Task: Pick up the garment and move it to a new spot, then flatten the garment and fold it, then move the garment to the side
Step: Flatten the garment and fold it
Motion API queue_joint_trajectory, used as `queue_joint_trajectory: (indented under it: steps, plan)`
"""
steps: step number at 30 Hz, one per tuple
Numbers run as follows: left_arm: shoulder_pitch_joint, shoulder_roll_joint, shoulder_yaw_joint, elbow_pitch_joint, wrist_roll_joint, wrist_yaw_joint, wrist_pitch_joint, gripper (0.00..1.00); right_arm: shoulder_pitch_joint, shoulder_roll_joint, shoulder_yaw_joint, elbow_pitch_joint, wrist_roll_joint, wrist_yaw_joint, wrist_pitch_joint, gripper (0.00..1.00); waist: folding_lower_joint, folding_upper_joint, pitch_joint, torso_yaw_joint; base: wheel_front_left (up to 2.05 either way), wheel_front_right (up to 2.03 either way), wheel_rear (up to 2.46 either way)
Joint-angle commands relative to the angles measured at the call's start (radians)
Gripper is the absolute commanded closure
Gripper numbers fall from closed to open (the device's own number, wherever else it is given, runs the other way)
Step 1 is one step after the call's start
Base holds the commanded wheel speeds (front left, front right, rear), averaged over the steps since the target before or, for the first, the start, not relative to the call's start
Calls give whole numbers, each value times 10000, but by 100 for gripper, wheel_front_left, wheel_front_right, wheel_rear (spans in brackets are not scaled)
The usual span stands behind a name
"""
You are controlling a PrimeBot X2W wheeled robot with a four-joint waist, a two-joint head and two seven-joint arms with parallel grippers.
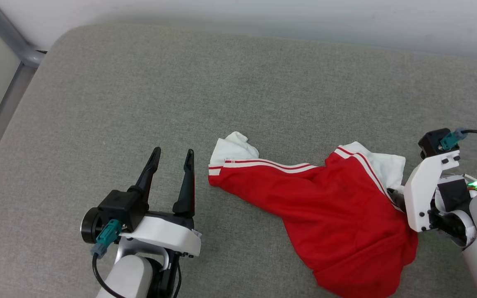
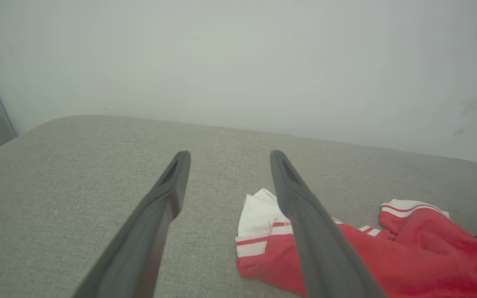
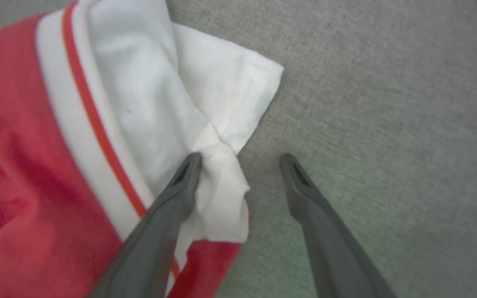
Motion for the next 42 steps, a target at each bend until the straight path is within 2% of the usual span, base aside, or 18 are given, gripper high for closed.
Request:
queue_joint_trajectory:
  steps: [1,4,5,6,7,13,16,20,24,27,32,36,39,40,41,42]
  plan:
    - [-100,-88,80,80,89,-94,-25,0,106,-58,451,370,179,-5,280,0,-1,0,92,93,0,0,0]
    - [-103,-200,227,179,190,-197,-25,0,238,-175,947,809,584,-2,648,0,-1,0,114,117,0,0,0]
    - [-107,-239,270,205,213,-244,-25,0,265,-181,1053,903,767,1,691,22,-1,0,112,120,0,0,0]
    - [-113,-267,305,231,230,-263,-25,0,262,-199,1168,934,872,10,652,75,-1,0,102,113,0,0,0]
    - [-108,-293,359,262,271,-292,-25,0,214,-214,1265,967,969,10,609,100,-1,0,73,95,0,0,0]
    - [75,-338,636,451,438,-427,-26,0,-624,-612,1135,532,741,-13,-910,100,-1,0,-253,-123,0,0,0]
    - [182,-341,761,513,523,-463,-26,0,-802,-589,759,369,455,-10,-1515,100,-1,0,-497,-290,0,0,0]
    - [344,-316,884,612,559,-492,-26,0,-465,-608,-75,-27,20,-10,-1952,100,-1,0,-789,-533,0,0,0]
    - [556,-251,983,691,578,-467,-26,0,371,-533,-1414,-692,-567,-10,-2157,100,-1,0,-1024,-800,0,0,0]
    - [705,-200,1027,757,557,-449,-26,0,1330,-270,-2481,-1260,-1021,-8,-2082,100,-1,0,-1160,-979,0,0,0]
    - [922,-99,1078,867,455,-359,29,0,3203,607,-3972,-1984,-1403,-8,-1816,100,-1,0,-1391,-1199,0,0,0]
    - [1115,-38,1125,911,372,-309,124,0,4377,1401,-4693,-2247,-1645,-8,-1787,100,-1,0,-1538,-1314,0,0,0]
    - [1193,-13,1116,927,355,-277,183,0,4797,1709,-4906,-2181,-1791,-8,-1948,100,-1,0,-1600,-1332,0,0,0]
    - [1235,-3,1115,925,343,-272,210,0,4915,1831,-4950,-2148,-1886,-8,-2113,73,-1,0,-1625,-1340,0,0,0]
    - [1284,8,1121,936,320,-254,226,0,4968,1951,-5029,-2132,-1948,-8,-2340,15,-1,0,-1659,-1347,0,0,0]
    - [1327,22,1124,940,294,-246,248,0,5014,2062,-5106,-2114,-1983,-8,-2599,0,-1,0,-1706,-1355,0,0,0]
